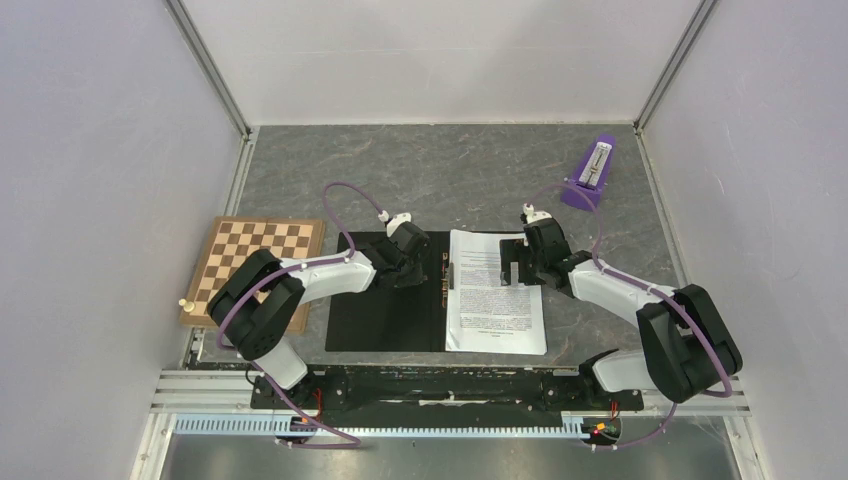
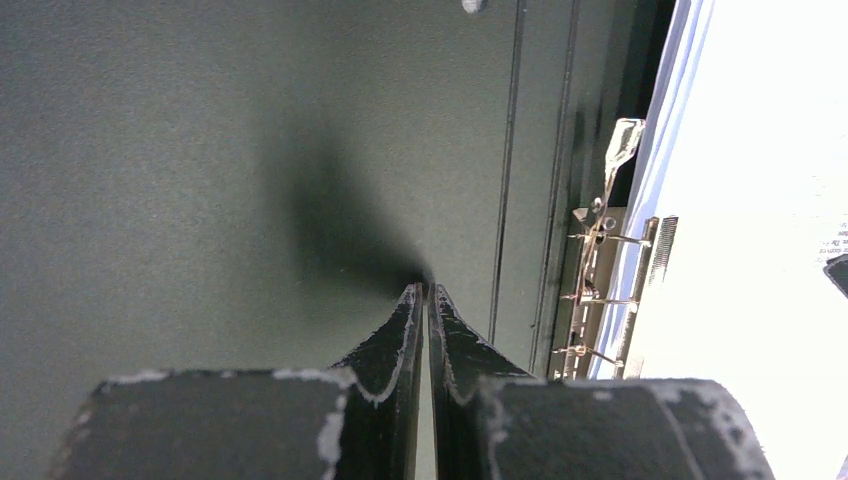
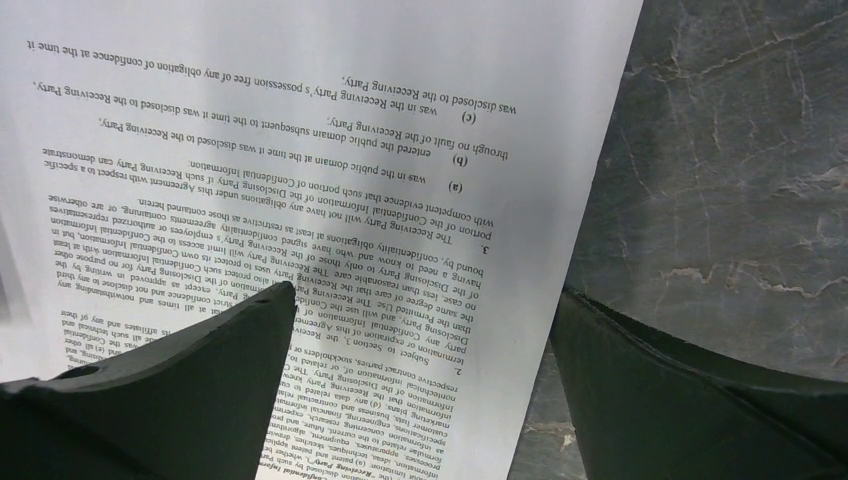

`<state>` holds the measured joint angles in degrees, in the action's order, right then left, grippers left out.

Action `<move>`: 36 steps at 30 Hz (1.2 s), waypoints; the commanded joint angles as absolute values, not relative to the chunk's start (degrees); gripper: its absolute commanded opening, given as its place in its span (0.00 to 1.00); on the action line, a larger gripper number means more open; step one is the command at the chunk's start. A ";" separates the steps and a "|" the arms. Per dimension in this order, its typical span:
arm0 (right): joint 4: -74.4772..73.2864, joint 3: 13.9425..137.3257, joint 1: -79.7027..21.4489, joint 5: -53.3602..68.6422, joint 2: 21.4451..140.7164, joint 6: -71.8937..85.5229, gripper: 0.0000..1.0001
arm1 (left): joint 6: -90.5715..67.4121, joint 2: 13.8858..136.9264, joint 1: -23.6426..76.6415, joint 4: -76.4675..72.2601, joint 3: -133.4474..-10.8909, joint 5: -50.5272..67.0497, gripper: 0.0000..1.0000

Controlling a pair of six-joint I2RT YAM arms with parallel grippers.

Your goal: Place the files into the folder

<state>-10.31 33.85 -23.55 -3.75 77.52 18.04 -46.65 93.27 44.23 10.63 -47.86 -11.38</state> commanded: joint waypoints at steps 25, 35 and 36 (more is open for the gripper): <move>-11.79 39.56 -28.04 -9.43 80.40 19.42 0.98 | -46.93 95.10 44.46 10.68 -49.31 -10.63 0.11; -10.98 38.67 -28.05 -9.48 81.72 19.41 0.98 | -46.85 95.19 44.47 10.55 -49.54 -10.57 0.11; -10.83 38.75 -28.04 -9.49 81.95 19.41 0.98 | -46.85 95.19 44.47 10.55 -49.54 -10.58 0.11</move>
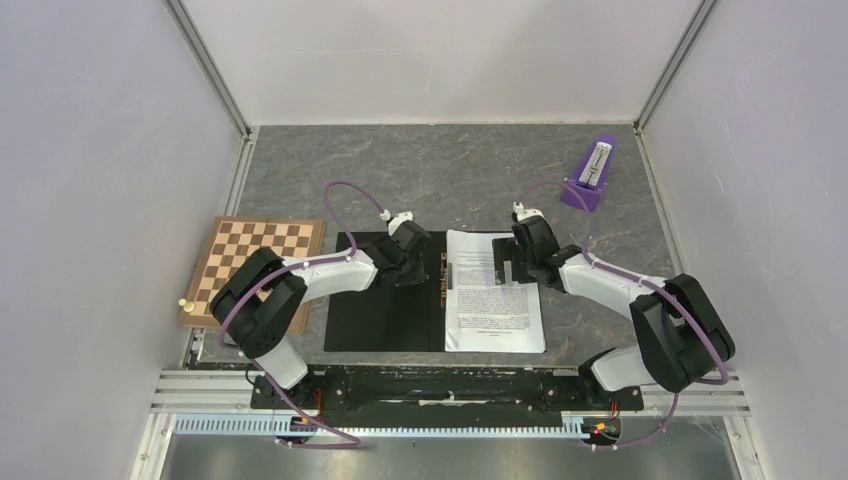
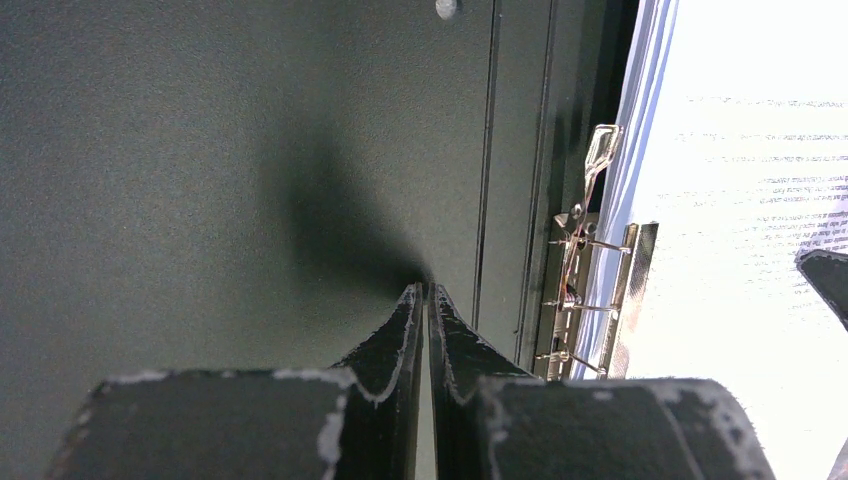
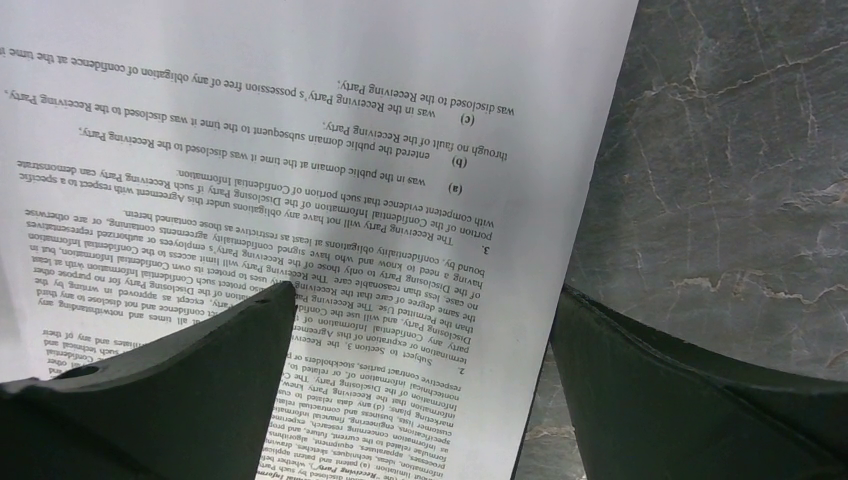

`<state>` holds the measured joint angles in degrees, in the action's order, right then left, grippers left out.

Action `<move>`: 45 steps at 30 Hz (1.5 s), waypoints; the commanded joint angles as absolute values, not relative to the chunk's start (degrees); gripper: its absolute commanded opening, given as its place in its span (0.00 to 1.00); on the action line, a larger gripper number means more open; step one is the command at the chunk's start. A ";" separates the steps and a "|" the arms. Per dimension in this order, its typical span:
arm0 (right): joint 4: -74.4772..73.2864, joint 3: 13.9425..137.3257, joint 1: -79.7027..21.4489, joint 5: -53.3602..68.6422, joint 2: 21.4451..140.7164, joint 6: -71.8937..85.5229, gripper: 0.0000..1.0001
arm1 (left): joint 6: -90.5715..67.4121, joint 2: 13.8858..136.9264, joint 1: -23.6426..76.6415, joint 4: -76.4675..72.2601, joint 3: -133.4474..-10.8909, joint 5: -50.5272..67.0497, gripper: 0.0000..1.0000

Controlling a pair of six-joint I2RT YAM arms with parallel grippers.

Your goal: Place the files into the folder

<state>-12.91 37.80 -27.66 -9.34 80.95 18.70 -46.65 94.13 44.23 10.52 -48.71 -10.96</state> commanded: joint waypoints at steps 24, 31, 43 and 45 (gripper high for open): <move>-13.47 39.56 -27.09 -12.16 81.51 19.12 0.98 | -46.85 94.60 44.47 10.89 -49.50 -10.76 0.11; -13.55 39.46 -26.34 -11.79 80.74 18.93 0.98 | -46.76 94.40 44.45 11.16 -49.75 -10.76 0.12; -12.71 39.90 -26.91 -8.21 80.81 19.29 0.98 | -46.76 94.28 44.47 11.40 -50.27 -10.56 0.12; -12.65 40.07 -27.71 -8.43 81.43 19.64 0.98 | -46.76 94.13 44.47 11.43 -50.27 -10.52 0.12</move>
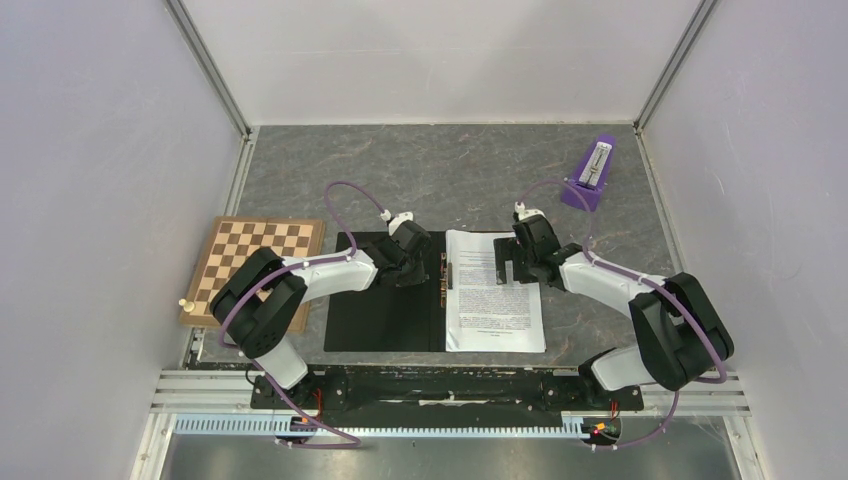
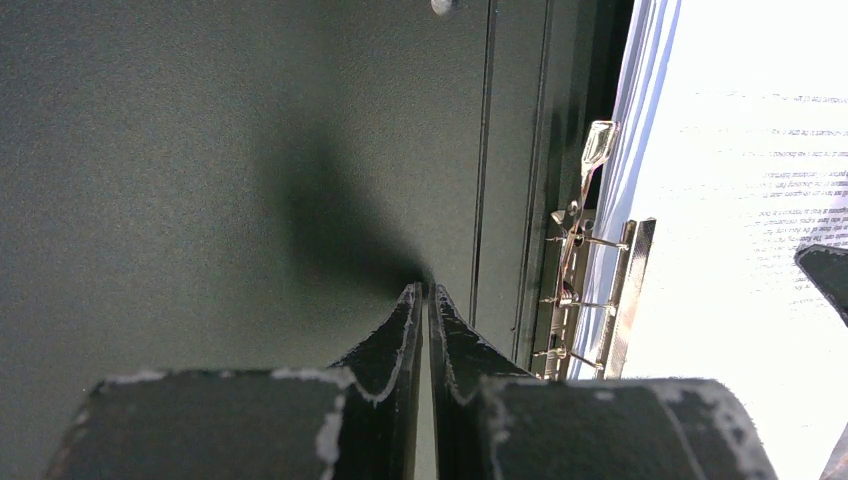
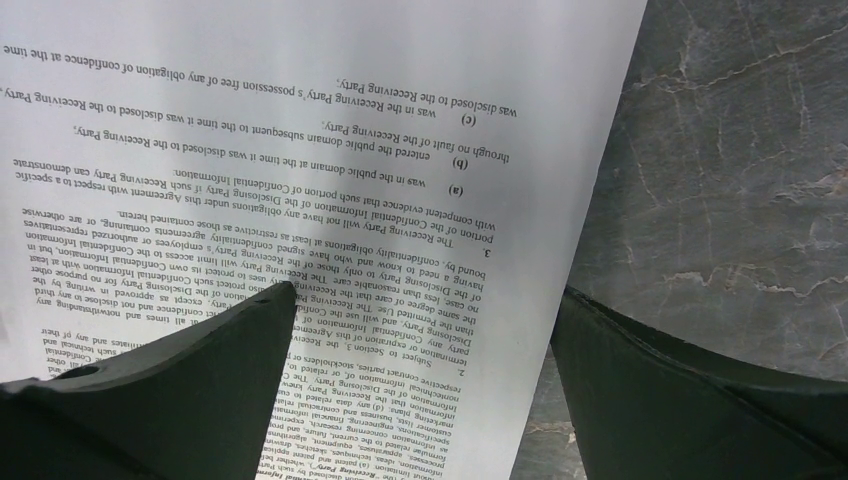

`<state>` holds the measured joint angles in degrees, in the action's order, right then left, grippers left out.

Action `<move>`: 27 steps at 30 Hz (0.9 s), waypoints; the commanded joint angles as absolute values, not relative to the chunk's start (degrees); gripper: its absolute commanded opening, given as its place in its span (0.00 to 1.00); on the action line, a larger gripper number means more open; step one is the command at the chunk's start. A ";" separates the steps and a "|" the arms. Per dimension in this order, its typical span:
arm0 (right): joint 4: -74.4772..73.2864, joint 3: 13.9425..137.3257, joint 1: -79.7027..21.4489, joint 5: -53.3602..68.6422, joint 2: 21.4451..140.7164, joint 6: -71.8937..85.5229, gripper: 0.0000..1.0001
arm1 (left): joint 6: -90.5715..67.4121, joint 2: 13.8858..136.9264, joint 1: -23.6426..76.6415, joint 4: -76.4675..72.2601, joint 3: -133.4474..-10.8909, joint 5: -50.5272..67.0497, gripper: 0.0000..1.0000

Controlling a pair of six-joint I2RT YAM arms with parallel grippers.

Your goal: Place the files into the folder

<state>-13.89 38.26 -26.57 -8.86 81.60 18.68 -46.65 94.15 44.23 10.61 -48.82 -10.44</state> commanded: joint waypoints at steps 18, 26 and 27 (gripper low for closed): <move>-13.03 40.61 -28.13 -10.24 82.67 19.64 0.98 | -44.42 88.33 49.77 13.79 -56.76 -4.83 0.13; -12.87 40.85 -28.21 -9.69 83.05 19.77 0.98 | -46.86 95.00 56.95 12.12 -60.10 -2.97 0.11; -12.85 40.87 -28.25 -9.74 83.04 19.75 0.98 | -47.46 95.78 57.40 11.60 -59.76 -3.22 0.10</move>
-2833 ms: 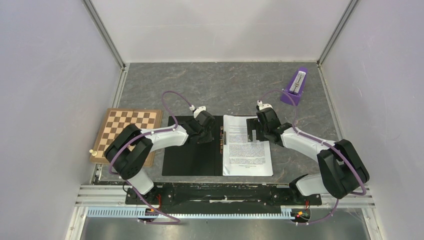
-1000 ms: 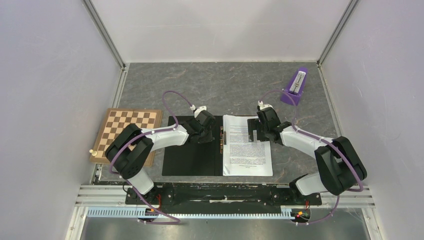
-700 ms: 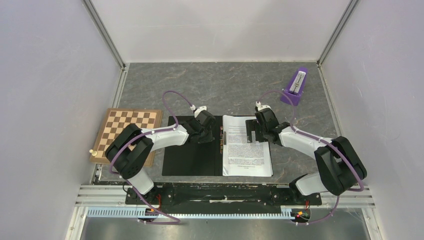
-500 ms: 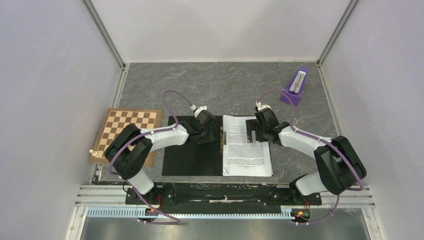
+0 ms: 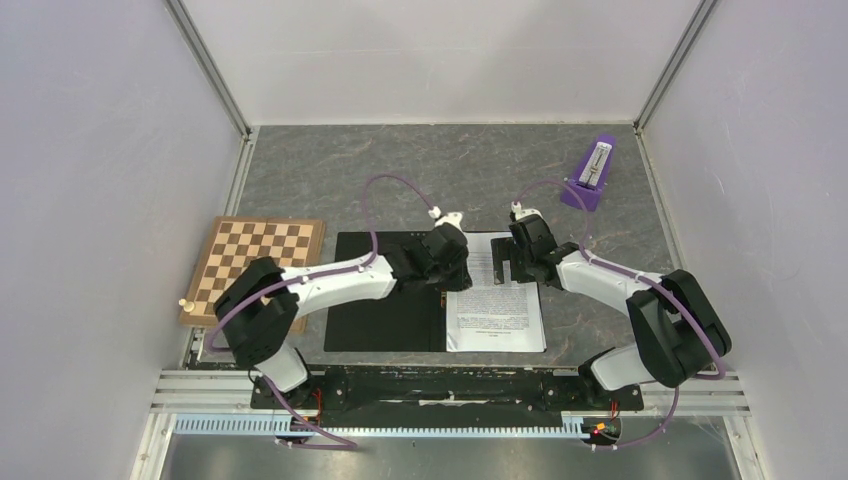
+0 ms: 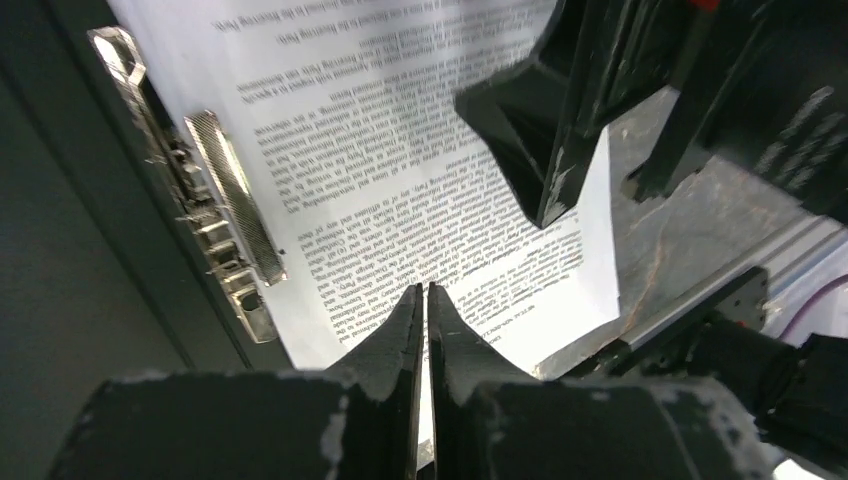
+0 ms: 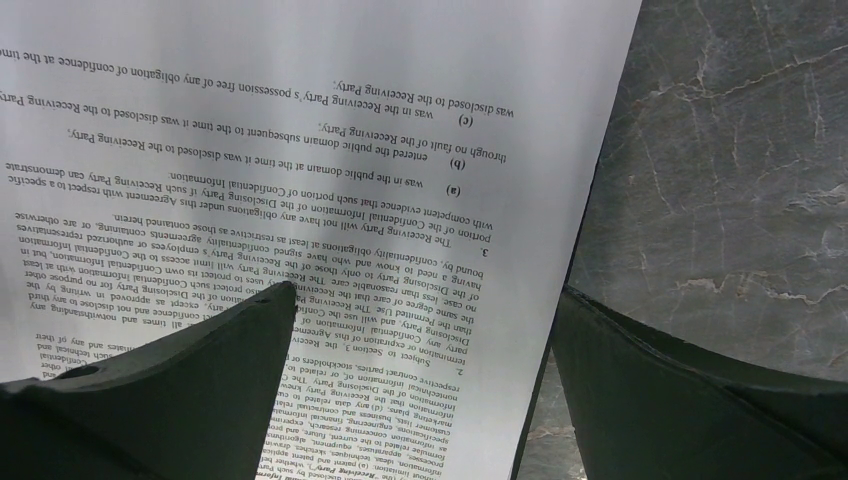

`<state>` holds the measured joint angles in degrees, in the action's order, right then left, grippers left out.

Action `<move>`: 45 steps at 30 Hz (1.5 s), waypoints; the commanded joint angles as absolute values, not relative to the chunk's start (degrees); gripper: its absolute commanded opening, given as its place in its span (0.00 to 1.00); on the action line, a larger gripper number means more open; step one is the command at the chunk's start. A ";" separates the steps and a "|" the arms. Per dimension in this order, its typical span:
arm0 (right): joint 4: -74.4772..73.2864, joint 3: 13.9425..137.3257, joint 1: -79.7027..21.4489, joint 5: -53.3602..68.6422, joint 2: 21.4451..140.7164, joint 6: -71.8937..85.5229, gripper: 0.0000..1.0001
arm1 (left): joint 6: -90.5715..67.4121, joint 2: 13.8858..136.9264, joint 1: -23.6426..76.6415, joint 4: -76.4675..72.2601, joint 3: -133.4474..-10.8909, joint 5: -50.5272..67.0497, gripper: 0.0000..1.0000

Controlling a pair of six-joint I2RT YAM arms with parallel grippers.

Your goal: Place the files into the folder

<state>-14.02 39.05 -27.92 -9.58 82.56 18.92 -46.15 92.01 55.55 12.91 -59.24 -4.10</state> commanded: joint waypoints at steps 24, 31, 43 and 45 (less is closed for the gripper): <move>-13.36 42.19 -25.27 -9.57 82.29 17.78 0.98 | -50.62 103.10 58.94 8.70 -56.12 -9.14 0.06; -14.39 43.20 -21.17 -8.93 80.68 16.07 0.98 | -50.63 102.81 58.97 8.86 -56.23 -9.40 0.06; -19.04 46.51 -21.37 -8.24 75.90 15.11 0.98 | -46.22 96.31 58.38 11.33 -63.85 -7.77 0.10; -19.65 47.05 -22.36 -8.16 75.14 15.25 0.98 | -45.46 93.30 57.75 12.61 -64.57 -8.01 0.11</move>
